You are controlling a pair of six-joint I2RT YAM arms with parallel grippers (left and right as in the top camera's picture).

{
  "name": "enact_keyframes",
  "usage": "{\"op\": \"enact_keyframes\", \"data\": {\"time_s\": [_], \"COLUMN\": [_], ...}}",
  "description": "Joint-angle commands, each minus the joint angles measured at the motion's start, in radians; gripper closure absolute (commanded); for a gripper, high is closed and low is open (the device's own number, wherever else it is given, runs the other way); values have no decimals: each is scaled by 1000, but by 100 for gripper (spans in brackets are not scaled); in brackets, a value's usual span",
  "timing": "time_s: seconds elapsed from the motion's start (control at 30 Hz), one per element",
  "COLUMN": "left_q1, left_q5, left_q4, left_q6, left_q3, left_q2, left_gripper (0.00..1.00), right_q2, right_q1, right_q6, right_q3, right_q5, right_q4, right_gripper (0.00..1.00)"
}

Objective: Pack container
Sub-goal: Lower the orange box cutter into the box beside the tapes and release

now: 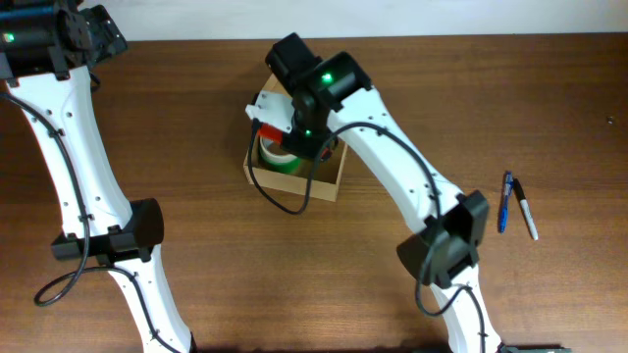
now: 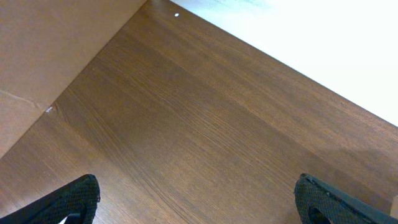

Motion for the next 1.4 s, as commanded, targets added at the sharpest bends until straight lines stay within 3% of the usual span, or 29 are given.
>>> {"op": "enact_keyframes", "data": {"time_s": [0.0, 0.3, 0.7, 1.13, 1.37], "left_q1": [3, 3, 3, 3, 3], "left_q5": [-10, -10, -10, -10, -10], "left_q4": [0, 0, 0, 0, 0], "left_q6": [8, 8, 8, 8, 8], "left_q3": [-3, -3, -3, -3, -3], "left_q2": [-13, -13, -13, -13, -13], "left_gripper": [0, 0, 0, 0, 0], "right_q2": [58, 159, 163, 163, 163], "right_q1": [-1, -1, 0, 0, 0], "right_q6": [-20, -22, -31, -30, -27], "right_q3": [10, 9, -21, -41, -41], "right_q5": [-20, -20, -21, -16, -14], "right_q4": [3, 0, -1, -4, -5], "right_gripper": [96, 96, 96, 67, 60]}}
